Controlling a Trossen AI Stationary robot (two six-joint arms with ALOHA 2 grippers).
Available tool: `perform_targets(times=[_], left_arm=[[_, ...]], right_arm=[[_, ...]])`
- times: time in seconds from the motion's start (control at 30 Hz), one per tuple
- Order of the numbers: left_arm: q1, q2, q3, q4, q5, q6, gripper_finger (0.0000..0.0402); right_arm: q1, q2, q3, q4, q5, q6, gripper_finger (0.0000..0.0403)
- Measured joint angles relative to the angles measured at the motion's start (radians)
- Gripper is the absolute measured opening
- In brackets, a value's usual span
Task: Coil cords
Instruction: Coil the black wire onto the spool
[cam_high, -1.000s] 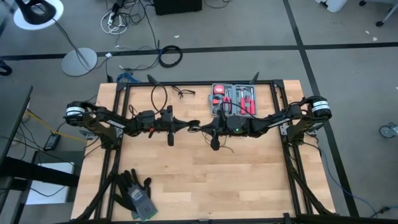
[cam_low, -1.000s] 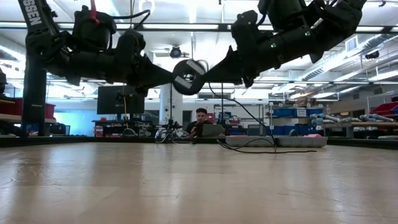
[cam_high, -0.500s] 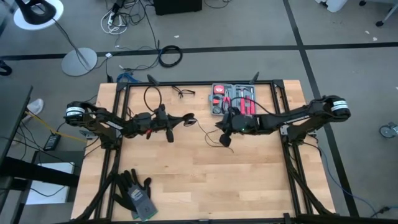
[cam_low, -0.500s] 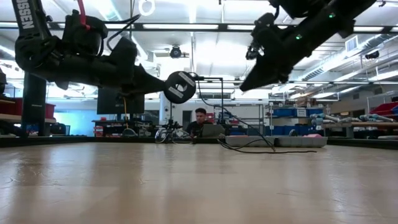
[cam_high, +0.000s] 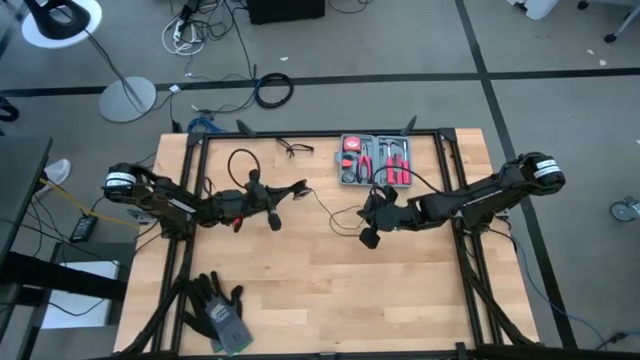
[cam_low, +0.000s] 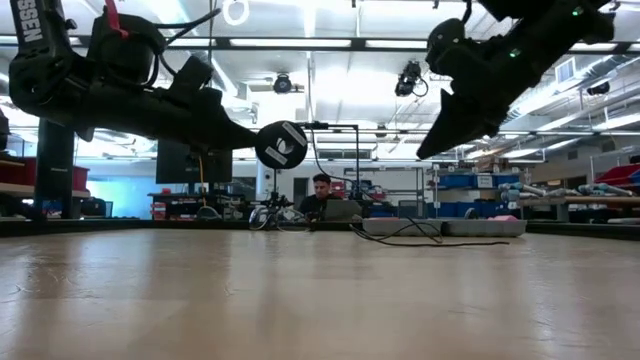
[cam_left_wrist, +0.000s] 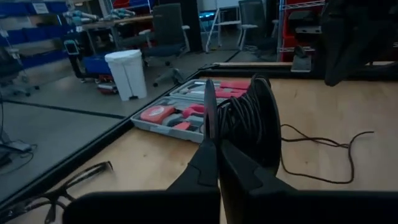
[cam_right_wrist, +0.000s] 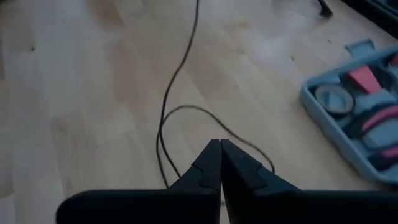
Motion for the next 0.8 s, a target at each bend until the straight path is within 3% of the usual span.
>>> perform_targets(times=[0.37, 0.53, 0.8], left_arm=[[-0.04, 0.0, 0.033, -0.01, -0.022, 0.051, 0.0], [-0.086, 0.025, 0.064, -0.025, -0.089, 0.119, 0.0], [-0.093, 0.04, 0.092, -0.035, -0.078, 0.124, 0.0]], right_arm=[[0.034, 0.0, 0.0, -0.038, 0.032, 0.057, 0.0005], [0.034, 0.0, 0.0, -0.037, 0.032, 0.057, 0.0006], [0.034, 0.002, 0.0, -0.03, 0.031, 0.052, 0.0007]])
